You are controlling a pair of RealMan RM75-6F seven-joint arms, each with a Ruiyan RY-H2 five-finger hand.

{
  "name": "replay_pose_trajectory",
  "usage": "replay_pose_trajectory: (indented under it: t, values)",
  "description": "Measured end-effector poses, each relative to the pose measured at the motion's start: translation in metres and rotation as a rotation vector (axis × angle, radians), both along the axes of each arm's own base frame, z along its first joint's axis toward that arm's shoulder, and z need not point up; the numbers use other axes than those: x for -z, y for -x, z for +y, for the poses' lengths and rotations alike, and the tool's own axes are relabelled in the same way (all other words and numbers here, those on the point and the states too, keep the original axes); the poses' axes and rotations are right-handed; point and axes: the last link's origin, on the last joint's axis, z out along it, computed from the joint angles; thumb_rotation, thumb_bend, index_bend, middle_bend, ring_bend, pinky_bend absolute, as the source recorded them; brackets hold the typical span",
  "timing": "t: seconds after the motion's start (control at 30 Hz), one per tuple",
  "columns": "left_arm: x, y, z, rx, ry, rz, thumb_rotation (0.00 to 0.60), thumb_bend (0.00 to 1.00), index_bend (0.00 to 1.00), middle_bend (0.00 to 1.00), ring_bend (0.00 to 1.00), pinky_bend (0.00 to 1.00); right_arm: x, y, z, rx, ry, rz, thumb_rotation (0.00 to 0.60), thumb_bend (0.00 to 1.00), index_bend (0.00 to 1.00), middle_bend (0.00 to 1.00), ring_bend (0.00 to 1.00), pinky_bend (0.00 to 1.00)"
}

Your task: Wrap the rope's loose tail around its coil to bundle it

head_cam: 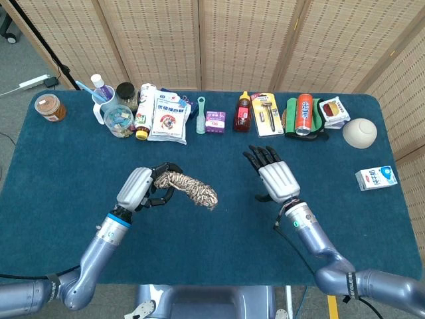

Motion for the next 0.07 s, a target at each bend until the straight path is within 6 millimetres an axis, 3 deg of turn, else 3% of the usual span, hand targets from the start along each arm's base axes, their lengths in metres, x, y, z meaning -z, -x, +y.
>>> replay_pose_trajectory:
  t: [0.07]
  values:
    - [-0.0043, 0.0040, 0.0001, -0.002, -0.006, -0.003, 0.600, 0.67, 0.65, 0.52, 0.59, 0.73, -0.0054, 0.0113, -0.0010, 0.004, 0.021, 0.007, 0.600, 0.00, 0.00, 0.00, 0.00, 0.00]
